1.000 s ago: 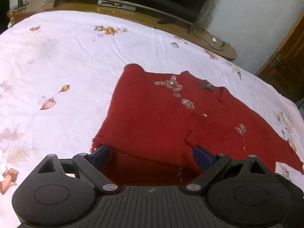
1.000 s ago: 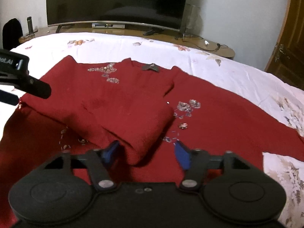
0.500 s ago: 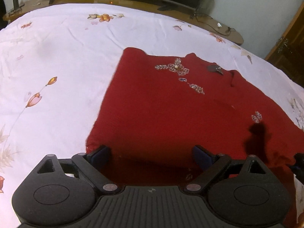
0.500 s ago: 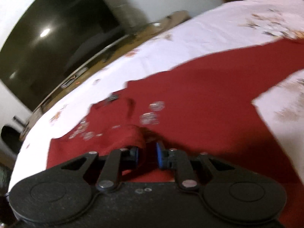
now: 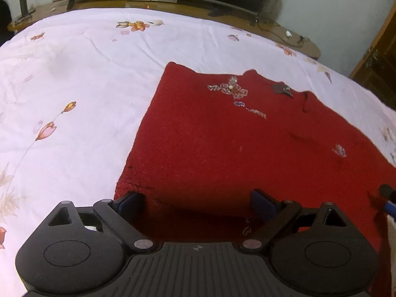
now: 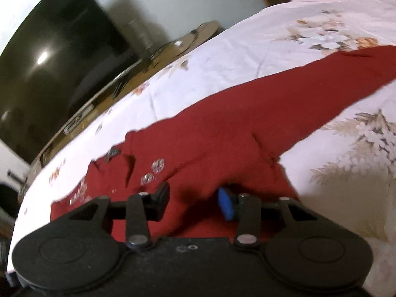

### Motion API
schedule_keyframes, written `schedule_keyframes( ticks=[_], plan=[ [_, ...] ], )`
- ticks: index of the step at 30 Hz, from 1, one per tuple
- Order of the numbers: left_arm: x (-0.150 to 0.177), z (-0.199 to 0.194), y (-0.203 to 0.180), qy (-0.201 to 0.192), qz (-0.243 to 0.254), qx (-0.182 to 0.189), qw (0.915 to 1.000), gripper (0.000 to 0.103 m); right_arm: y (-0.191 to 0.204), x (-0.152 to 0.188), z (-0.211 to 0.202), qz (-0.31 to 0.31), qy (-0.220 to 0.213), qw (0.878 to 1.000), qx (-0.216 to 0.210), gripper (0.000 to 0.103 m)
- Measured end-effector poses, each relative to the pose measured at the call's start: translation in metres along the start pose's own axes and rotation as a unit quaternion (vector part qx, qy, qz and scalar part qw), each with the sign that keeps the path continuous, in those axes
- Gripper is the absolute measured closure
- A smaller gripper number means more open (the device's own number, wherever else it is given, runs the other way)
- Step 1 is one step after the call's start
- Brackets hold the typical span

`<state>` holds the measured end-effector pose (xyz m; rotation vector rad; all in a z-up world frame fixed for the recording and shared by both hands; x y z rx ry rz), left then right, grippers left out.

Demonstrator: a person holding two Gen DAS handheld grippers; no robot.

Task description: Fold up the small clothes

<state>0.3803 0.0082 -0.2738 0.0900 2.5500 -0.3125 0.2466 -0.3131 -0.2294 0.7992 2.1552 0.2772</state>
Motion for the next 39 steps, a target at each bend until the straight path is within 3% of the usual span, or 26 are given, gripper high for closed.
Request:
schedule_keyframes(
  ticks=[3,5,8,13,16,20,26,30,31,33,39],
  plan=[
    [0.001,-0.008,0.003,-0.006,-0.015,0.01,0.9998,0.01,-0.007,0.001,0.002,0.006,0.004,1.0,0.001,0.061],
    [0.003,-0.016,0.002,-0.015,-0.017,0.016,0.9996,0.01,-0.013,0.001,0.001,0.013,0.007,1.0,-0.001,0.075],
    [0.004,-0.026,-0.002,-0.026,-0.003,0.013,0.9996,0.01,-0.021,0.002,0.003,0.019,0.008,1.0,0.011,0.085],
    [0.004,-0.029,-0.007,-0.032,0.008,0.015,0.9994,0.01,-0.029,0.006,0.007,0.005,0.014,1.0,0.02,0.088],
    [0.005,-0.027,-0.008,-0.028,0.006,0.015,0.9995,0.01,-0.033,0.001,0.004,0.005,0.005,1.0,0.023,0.084],
    [0.002,-0.025,-0.018,-0.032,0.001,0.033,0.999,0.01,-0.033,0.001,0.006,-0.016,0.008,1.0,0.021,0.094],
    [-0.017,-0.005,-0.03,-0.047,0.008,0.033,0.9983,0.01,-0.013,-0.019,-0.004,-0.053,-0.039,0.998,-0.004,0.095],
    [-0.025,0.015,-0.02,-0.046,0.01,0.005,0.9989,0.01,-0.033,-0.008,0.021,-0.047,0.024,0.998,0.027,0.088],
    [-0.028,0.019,-0.017,-0.048,0.017,-0.007,0.9987,0.01,-0.035,-0.006,0.019,-0.045,0.021,0.999,0.023,0.086],
    [-0.032,0.022,-0.01,-0.051,0.018,-0.019,0.9984,0.01,-0.034,-0.008,0.009,-0.051,0.003,0.998,0.028,0.08],
    [-0.038,0.024,0.003,-0.064,0.002,-0.038,0.9972,0.011,-0.037,-0.023,-0.019,-0.054,-0.057,0.995,0.057,0.076]
  ],
)
Point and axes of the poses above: each gripper's, at about its wrist camera, not at the fingertips, and z roughly the way its jaws point, y to its left, x to its underside, the point moved 7 cm from there along z, roughly the way its jaws point, and after that the axes turned 1 degree about -y, right-handed, at the moved point
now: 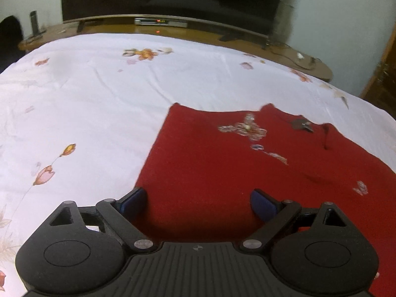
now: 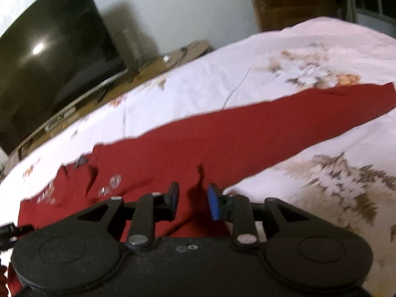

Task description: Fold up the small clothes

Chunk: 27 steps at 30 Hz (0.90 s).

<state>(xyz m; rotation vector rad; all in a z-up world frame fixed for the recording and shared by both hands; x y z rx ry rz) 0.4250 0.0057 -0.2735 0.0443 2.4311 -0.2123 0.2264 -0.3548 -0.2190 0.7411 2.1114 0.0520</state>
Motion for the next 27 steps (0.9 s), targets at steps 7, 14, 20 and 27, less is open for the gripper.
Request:
schedule_keyframes(
  ticks=[7,14,20,27],
  plan=[
    [0.003,0.004,0.016,0.002,-0.02,-0.024,0.9995,0.011,0.029,0.012,0.023,-0.033,0.049,0.997,-0.04,0.072],
    [0.006,-0.027,0.001,-0.014,-0.002,-0.004,0.9999,0.01,0.028,0.009,0.02,-0.033,0.053,0.997,-0.036,0.065],
    [0.018,-0.054,-0.041,-0.01,0.055,0.044,0.9975,0.01,0.021,0.022,0.016,-0.037,0.082,0.996,-0.015,0.058],
    [0.027,-0.064,-0.112,0.002,0.098,0.118,0.9881,0.01,-0.022,0.002,-0.028,-0.004,0.033,0.999,0.027,0.055]
  ],
)
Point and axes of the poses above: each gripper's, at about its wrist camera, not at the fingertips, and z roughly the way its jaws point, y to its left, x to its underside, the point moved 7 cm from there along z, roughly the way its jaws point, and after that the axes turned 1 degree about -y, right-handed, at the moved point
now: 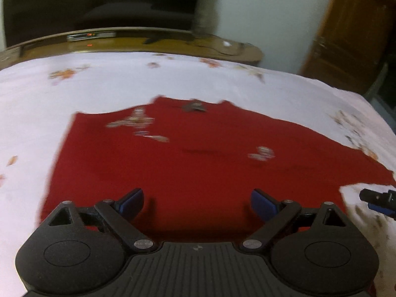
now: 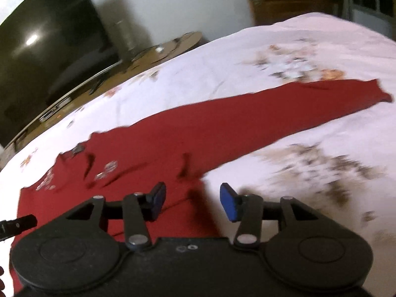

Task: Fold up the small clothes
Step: 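Move the right gripper to the other sleeve cuff and close it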

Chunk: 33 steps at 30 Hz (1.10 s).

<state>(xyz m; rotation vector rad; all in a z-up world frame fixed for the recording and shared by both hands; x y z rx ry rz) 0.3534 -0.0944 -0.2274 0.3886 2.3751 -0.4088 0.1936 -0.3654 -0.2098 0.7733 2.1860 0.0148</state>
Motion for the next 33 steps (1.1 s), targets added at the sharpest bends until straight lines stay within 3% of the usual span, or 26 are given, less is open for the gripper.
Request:
schedule_keyframes(
  ticks=[6,16,21,30,33],
  plan=[
    [0.0,0.021,-0.066,0.002,0.031,0.003,0.9995,0.01,-0.063,-0.018,0.002,0.03,-0.013,0.999,0.028,0.055],
    [-0.011,0.061,-0.146,0.011,0.016,0.004,0.9998,0.01,-0.161,-0.059,0.025,0.069,-0.009,0.996,0.057,0.056],
    [-0.015,0.078,-0.166,0.017,0.02,-0.005,0.9996,0.01,-0.207,-0.077,0.034,0.098,-0.01,0.992,0.076,0.056],
    [-0.015,0.099,-0.171,0.026,0.023,-0.03,0.999,0.01,-0.256,-0.096,0.049,0.145,-0.018,0.985,0.092,0.058],
    [-0.014,0.106,-0.171,0.027,0.027,-0.036,0.9986,0.01,-0.265,-0.103,0.054,0.151,-0.027,0.983,0.102,0.067]
  ],
)
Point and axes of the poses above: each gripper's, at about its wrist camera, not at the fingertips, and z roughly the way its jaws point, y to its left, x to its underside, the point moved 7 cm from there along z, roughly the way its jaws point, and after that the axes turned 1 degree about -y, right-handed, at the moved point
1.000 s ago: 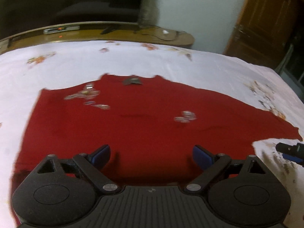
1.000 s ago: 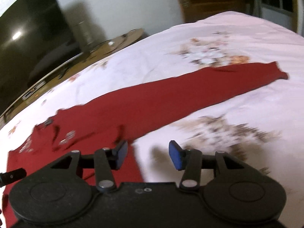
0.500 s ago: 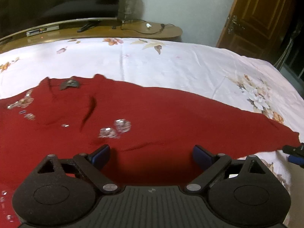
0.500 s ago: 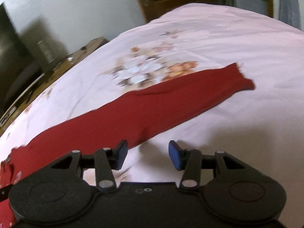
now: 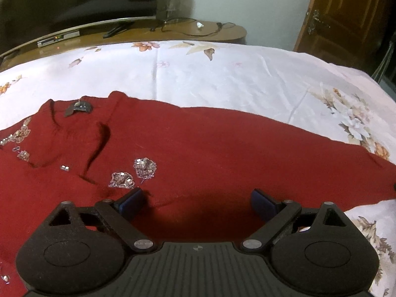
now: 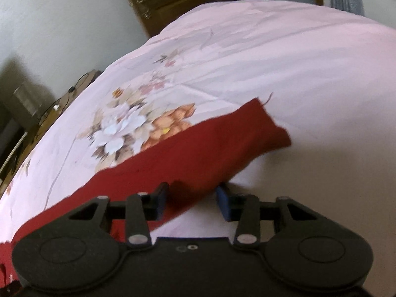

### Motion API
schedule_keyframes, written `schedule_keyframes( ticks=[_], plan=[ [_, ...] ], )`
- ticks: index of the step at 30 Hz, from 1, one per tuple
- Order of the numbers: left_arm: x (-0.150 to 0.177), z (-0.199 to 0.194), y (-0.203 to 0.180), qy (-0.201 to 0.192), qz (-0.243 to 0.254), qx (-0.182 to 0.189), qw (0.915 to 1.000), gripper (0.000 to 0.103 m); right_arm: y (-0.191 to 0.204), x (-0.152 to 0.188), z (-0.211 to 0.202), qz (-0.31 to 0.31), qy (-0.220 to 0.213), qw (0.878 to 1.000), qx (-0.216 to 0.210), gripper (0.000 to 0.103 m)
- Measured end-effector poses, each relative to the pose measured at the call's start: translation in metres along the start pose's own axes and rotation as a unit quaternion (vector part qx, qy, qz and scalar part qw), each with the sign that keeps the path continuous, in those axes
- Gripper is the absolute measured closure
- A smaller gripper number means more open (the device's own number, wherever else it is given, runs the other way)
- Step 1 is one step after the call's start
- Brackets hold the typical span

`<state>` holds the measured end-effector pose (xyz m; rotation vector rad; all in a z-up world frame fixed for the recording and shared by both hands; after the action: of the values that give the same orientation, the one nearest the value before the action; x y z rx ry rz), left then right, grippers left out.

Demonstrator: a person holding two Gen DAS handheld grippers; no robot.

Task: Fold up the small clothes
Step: 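Move the right gripper to the other sleeve cuff and close it, then fold the held sleeve across the sweater body and open the right gripper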

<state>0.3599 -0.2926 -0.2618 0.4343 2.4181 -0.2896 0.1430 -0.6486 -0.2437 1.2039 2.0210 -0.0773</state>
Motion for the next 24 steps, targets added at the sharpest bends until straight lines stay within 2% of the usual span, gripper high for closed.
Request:
schedule_keyframes(
  ticks=[5,7,11,17,20,24],
  plan=[
    [0.001,0.002,-0.004,-0.004,0.023,-0.011,0.9997,0.01,-0.003,-0.006,0.005,-0.003,-0.012,1.0,0.011,0.091],
    [0.0,0.001,-0.003,-0.004,0.02,-0.009,0.9997,0.01,0.0,-0.006,0.005,-0.015,-0.018,1.0,0.01,0.095],
    [-0.003,-0.002,0.002,-0.005,0.009,-0.004,0.9999,0.01,0.017,-0.01,-0.007,-0.039,-0.047,0.998,-0.005,0.096],
    [-0.01,-0.018,0.022,-0.019,-0.016,-0.001,0.9997,0.01,0.058,-0.009,-0.028,-0.076,-0.064,0.994,-0.051,0.096],
    [-0.012,-0.027,0.043,-0.025,-0.028,-0.009,0.9993,0.01,0.098,0.0,-0.043,-0.108,-0.074,0.988,-0.085,0.096],
    [-0.012,-0.044,0.079,-0.036,-0.052,-0.021,0.9978,0.01,0.166,0.025,-0.066,-0.162,-0.083,0.972,-0.148,0.096]
  ],
)
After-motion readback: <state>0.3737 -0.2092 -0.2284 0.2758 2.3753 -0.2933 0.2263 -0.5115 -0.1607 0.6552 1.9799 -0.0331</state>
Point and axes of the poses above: each gripper's, at about its wrist camera, not at the fingertips, and z roughly the way its jaws point, y to its left, x to its underside, the point moved 7 cm from there along z, roughly the way its jaws point, and after that the axes turned 1 degree about -y, right-handed, at the moved point
